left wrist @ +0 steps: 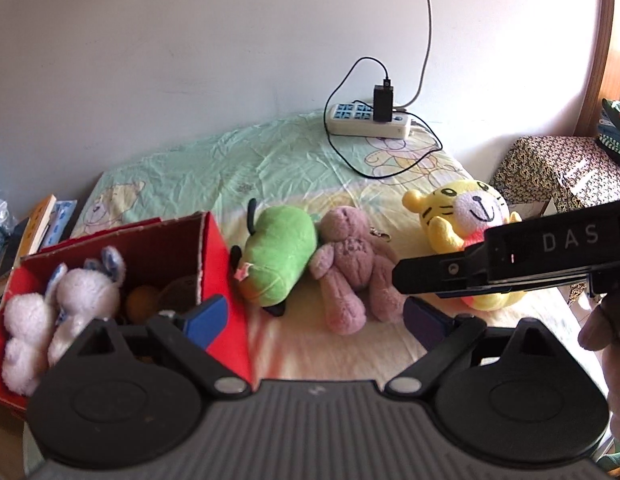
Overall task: Organize objects
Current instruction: 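Move the right gripper back toward the green plush on the bed, then close the right gripper on the green plush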
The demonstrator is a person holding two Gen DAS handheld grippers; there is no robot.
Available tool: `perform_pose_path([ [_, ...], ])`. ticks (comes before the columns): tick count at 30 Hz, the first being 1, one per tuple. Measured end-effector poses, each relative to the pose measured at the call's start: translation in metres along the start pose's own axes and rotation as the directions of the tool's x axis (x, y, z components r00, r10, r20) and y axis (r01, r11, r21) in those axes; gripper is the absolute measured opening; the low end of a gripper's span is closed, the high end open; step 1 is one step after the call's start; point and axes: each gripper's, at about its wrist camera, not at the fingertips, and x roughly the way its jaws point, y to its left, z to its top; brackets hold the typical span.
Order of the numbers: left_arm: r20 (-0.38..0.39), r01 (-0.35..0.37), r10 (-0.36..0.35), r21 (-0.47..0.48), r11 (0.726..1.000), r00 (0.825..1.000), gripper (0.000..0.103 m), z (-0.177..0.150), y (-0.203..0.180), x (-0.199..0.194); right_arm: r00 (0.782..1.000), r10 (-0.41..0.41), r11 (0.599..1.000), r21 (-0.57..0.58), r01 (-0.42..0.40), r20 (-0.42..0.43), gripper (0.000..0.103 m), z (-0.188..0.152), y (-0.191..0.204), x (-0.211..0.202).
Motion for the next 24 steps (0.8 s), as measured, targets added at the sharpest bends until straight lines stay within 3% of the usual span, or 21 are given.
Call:
perform_pose_path([
  [4, -0.019, 0.023, -0.022, 0.012, 1.0, 1.0, 0.095, -0.005, -0.013, 0.009, 1.0, -0.026, 1.0, 0.013, 0.026, -0.007, 0.049, -0.001, -0.015, 0.003],
  [11, -0.027, 0.069, -0.069, -0.003, 0.998, 0.997, 0.095, -0.016, -0.021, 0.025, 0.999, -0.002, 0.999, 0.037, 0.003, -0.046, 0.049, 0.008, -0.03, 0.021],
  [13, -0.029, 0.086, -0.086, 0.002, 0.996, 0.996, 0.095, -0.022, -0.021, 0.031, 0.997, 0.012, 0.999, 0.05, -0.009, -0.071, 0.053, 0.016, -0.032, 0.031],
  [21, -0.088, 0.133, -0.132, 0.0, 0.991, 0.987, 0.095, -0.041, -0.017, 0.053, 0.982, 0.048, 0.998, 0.054, -0.038, -0.181, 0.06, 0.049, -0.01, 0.096],
  [24, -0.113, 0.154, -0.153, 0.001, 0.988, 0.982, 0.095, -0.049, -0.019, 0.06, 0.969, 0.044, 0.997, 0.073, -0.027, -0.243, 0.068, 0.054, -0.004, 0.128],
])
